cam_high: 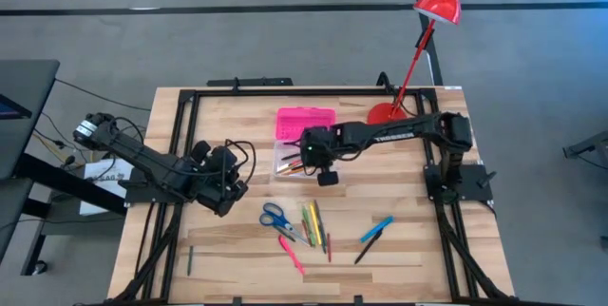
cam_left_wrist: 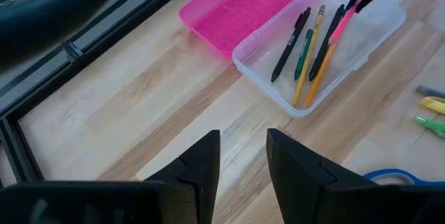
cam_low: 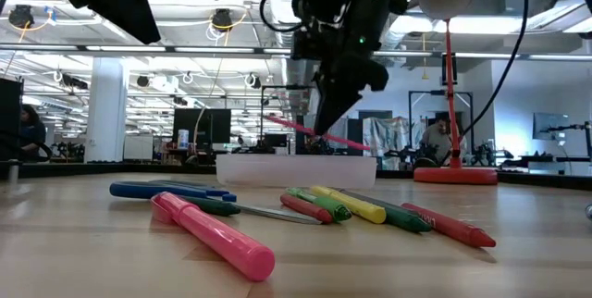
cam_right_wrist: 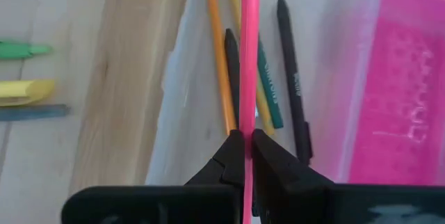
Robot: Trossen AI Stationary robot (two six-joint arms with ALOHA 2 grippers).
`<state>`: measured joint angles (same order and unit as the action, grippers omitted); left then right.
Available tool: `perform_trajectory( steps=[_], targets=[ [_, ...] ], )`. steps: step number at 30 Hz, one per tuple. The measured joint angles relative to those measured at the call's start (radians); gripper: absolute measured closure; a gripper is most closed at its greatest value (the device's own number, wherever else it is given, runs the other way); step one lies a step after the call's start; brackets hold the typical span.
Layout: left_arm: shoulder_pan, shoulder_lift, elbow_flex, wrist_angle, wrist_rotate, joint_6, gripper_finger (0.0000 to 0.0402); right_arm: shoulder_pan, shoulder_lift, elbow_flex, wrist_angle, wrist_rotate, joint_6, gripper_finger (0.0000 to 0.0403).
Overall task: Pick & place school supplies into a supply box
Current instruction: Put the pink pencil into the pink supply box
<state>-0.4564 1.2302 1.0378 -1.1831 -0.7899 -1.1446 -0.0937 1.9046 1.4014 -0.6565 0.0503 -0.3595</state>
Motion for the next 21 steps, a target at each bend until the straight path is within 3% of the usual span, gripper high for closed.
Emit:
perform_trajectory(
  steps=[8, 13, 21],
  targets=[
    [0.0, 0.0, 0.0, -0.002, 0.0, 0.0, 0.0288, -0.001, 0.05, 0.0, -0.001, 0.006, 0.0, 0.0399],
    [0.0, 0.0, 0.0, -0.004, -0.001, 0.0, 0.0288, -0.002, 0.061, -0.001, 0.001, 0.1, -0.008, 0.0391],
    [0.0, 0.0, 0.0, -0.004, -0.006, -0.001, 0.0288, -0.003, 0.059, 0.0, 0.032, 0.11, -0.015, 0.0359]
  ],
)
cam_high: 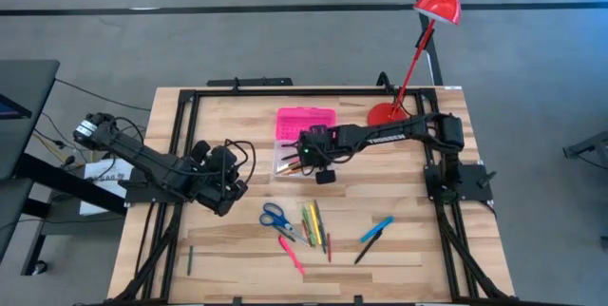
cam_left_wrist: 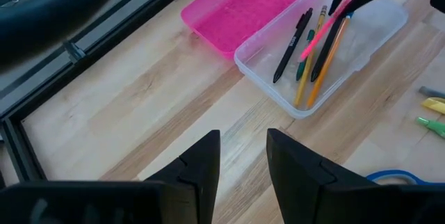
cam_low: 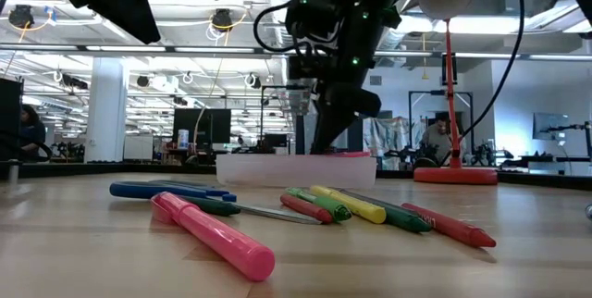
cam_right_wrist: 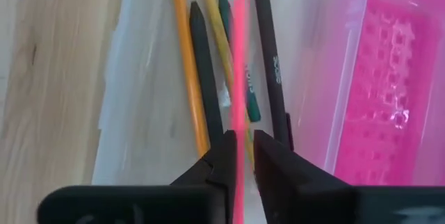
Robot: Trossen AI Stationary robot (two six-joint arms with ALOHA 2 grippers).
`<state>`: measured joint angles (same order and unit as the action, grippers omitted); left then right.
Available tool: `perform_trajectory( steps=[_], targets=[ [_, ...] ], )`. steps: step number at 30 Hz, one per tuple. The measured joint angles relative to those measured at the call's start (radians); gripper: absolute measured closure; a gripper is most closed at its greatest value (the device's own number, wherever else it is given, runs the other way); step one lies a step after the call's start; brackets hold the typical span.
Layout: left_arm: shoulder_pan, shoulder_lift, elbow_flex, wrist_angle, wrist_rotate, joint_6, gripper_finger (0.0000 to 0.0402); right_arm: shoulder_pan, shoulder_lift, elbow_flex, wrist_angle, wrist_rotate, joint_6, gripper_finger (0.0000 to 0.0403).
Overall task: Pick & place school supplies into a supply box
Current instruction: Put the pink pencil into the pink supply box, then put the green crayon into the pink supply box
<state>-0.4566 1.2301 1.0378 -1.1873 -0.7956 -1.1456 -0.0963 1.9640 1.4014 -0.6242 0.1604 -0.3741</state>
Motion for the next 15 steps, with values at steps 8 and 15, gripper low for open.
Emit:
perform_trajectory(
  steps=[8, 15],
  targets=[
    [0.0, 0.0, 0.0, 0.0, -0.002, -0.003, 0.0288, 0.003, 0.0, 0.0, 0.034, 0.004, 0.0, 0.0336],
    [0.0, 0.0, 0.0, -0.001, 0.069, -0.015, 0.0288, 0.002, -0.025, 0.01, 0.019, 0.025, 0.076, 0.0336]
  ],
)
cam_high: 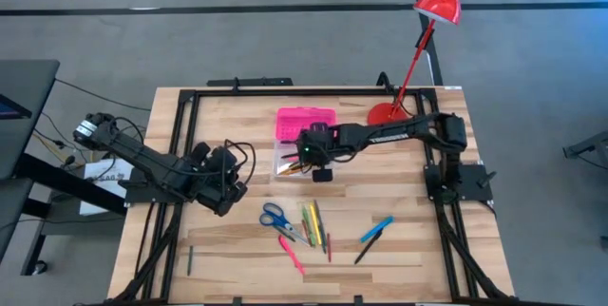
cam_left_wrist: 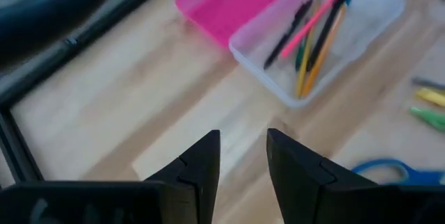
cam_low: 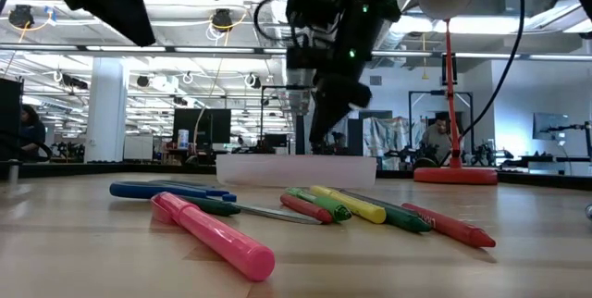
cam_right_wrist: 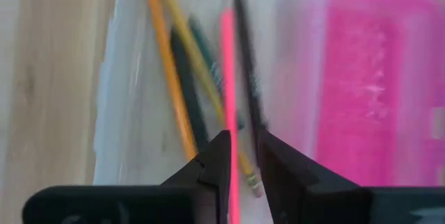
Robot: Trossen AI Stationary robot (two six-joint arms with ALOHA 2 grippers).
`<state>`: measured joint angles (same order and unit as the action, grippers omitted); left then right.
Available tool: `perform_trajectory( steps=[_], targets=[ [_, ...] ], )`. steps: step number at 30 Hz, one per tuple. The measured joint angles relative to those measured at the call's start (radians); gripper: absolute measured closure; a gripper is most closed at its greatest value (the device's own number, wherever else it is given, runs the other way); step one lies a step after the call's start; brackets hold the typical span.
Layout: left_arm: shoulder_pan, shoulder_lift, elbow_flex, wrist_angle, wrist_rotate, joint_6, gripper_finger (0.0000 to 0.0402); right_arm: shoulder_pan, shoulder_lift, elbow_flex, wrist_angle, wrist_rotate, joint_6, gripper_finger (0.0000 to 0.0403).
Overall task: Pick & place school supplies into a supply box
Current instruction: Put the green crayon into the pink supply box
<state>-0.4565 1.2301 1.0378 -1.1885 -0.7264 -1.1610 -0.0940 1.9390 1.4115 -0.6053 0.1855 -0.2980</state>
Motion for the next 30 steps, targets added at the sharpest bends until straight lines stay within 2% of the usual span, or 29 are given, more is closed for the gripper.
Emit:
perform_trajectory(
  steps=[7, 14, 19, 24, 28, 30],
  targets=[
    [-0.01, 0.0, 0.0, -0.05, 0.226, -0.122, 0.0288, -0.007, -0.158, 0.006, -0.038, -0.015, 0.011, 0.0336],
    [-0.113, 0.008, 0.0, -0.05, 0.34, -0.458, 0.0288, -0.027, -0.337, 0.006, -0.199, -0.061, 0.162, 0.0336],
    [-0.224, 0.081, 0.0, -0.051, 0.526, -0.683, 0.0288, -0.018, -0.424, 0.005, -0.32, -0.064, 0.232, 0.0336],
    [-0.326, 0.178, 0.0, -0.012, 0.715, -0.861, 0.0288, 0.001, -0.478, 0.005, -0.386, -0.059, 0.238, 0.0336],
    [-0.388, 0.241, 0.0, 0.075, 0.77, -0.985, 0.0288, 0.002, -0.504, 0.005, -0.382, -0.059, 0.218, 0.0336],
    [-0.404, 0.275, 0.0, 0.113, 0.805, -0.998, 0.0288, 0.002, -0.504, 0.005, -0.37, -0.059, 0.211, 0.0336]
  ],
)
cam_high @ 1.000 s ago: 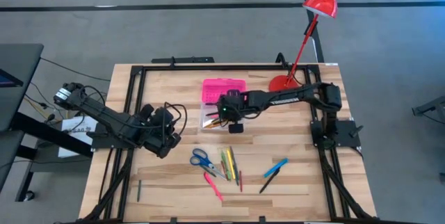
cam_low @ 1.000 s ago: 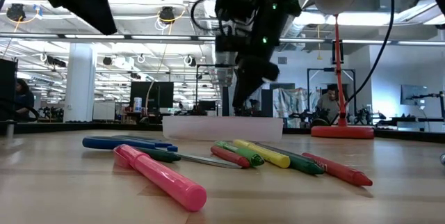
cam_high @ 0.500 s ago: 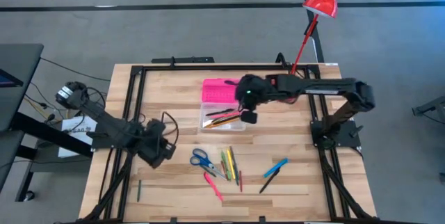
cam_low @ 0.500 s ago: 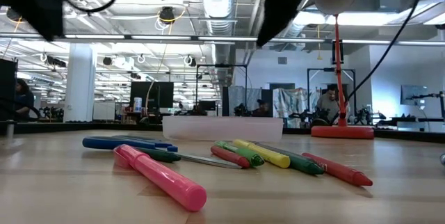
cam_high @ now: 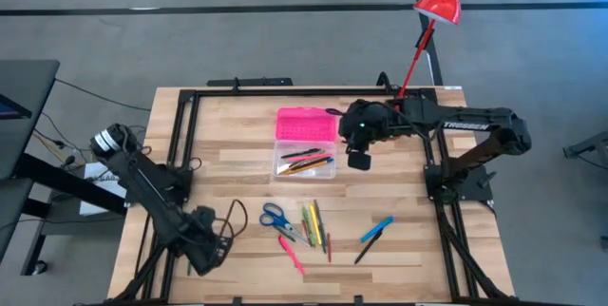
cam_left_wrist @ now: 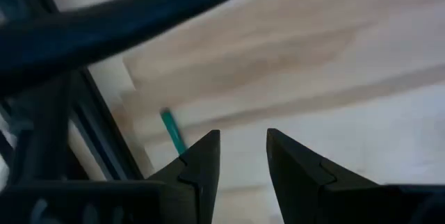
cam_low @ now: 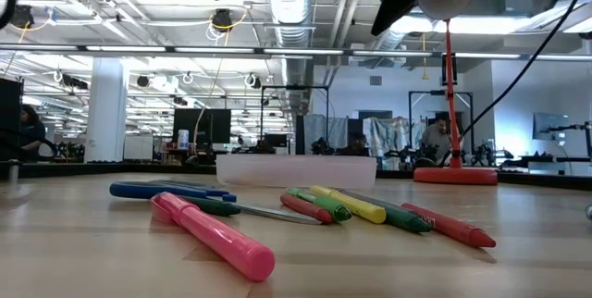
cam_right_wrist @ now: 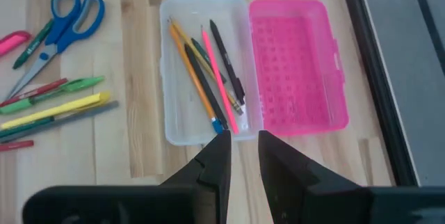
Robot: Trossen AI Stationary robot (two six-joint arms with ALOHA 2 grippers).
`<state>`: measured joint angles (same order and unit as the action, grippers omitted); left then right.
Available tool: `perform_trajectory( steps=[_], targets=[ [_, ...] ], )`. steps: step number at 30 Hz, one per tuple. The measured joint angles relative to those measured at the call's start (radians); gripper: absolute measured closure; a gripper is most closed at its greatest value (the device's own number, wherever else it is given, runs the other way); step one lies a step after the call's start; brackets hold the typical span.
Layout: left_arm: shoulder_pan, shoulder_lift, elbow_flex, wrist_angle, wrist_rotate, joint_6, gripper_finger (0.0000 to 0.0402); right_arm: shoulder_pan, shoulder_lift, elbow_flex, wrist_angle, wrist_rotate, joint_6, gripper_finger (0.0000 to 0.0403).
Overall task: Pick & place school supplies into a supply box
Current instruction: Put the green crayon into the pink supply box
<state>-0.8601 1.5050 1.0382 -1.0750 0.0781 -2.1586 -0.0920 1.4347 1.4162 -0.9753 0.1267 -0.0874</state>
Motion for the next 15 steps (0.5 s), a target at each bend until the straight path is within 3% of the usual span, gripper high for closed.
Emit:
perform_trajectory(
  steps=[5, 15],
  targets=[
    [-0.013, 0.097, 0.0, 0.055, 0.109, -0.003, 0.0288, -0.003, 0.012, 0.0, 0.018, -0.002, -0.035, 0.0336],
    [-0.07, 0.197, 0.0, 0.077, 0.163, 0.001, 0.0288, -0.002, 0.02, 0.0, 0.034, -0.024, -0.052, 0.0336]
  ],
)
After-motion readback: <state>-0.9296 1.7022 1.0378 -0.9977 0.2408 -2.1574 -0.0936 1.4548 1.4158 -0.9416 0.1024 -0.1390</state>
